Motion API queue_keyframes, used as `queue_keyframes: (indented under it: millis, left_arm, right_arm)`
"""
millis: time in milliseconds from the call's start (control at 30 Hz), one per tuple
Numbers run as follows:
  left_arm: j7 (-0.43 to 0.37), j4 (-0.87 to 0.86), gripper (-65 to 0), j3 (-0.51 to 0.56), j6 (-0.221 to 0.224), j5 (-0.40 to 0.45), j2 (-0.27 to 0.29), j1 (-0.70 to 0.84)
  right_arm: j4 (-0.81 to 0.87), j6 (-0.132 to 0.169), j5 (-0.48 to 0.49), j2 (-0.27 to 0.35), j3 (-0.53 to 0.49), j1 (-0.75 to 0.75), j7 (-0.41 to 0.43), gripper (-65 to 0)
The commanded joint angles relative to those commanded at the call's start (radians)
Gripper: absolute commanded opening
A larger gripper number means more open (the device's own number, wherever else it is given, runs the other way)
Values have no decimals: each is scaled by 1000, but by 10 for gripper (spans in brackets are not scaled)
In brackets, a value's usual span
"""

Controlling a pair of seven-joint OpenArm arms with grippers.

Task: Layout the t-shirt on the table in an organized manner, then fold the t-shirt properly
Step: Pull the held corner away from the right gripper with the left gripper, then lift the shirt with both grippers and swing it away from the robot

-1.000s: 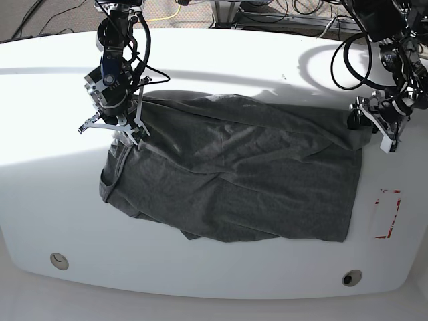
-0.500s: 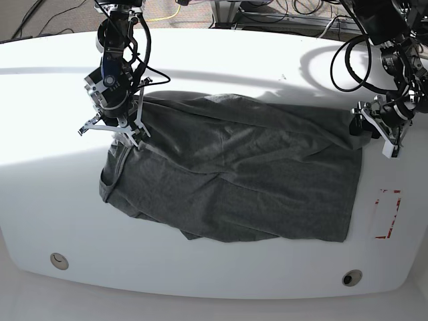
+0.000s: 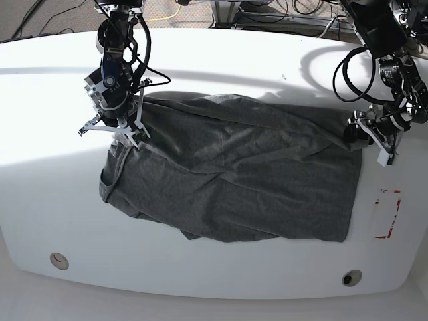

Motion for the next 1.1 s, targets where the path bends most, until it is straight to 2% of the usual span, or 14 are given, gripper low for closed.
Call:
queue_keyframes:
  millis: [267,333,433,467,633,1100]
  left_arm:
    - [0,0,-343,3,-6,-2,2,2]
    - [0,2,-421,3,-6,-2,2,2]
    - [-2,2,-585,3,-6,-2,2,-3]
    - [-3,2,-611,3,-6,-2,2,-3]
    - [-3,38,-619,-6,-6,-5,3,-2]
    - [3,292,-642,-12,-16,-8,6,29]
  right_arm:
    - [0,0,0,0,3,0,0,-650]
    - [0,0,0,0,3,0,0,-650]
    - [0,0,0,0,3,0,0,-650]
    - [0,0,0,0,2,0,0,-650]
    - [0,0,0,0,0,8,0,-650]
    - [0,0,-2,0,3,35,0,-650]
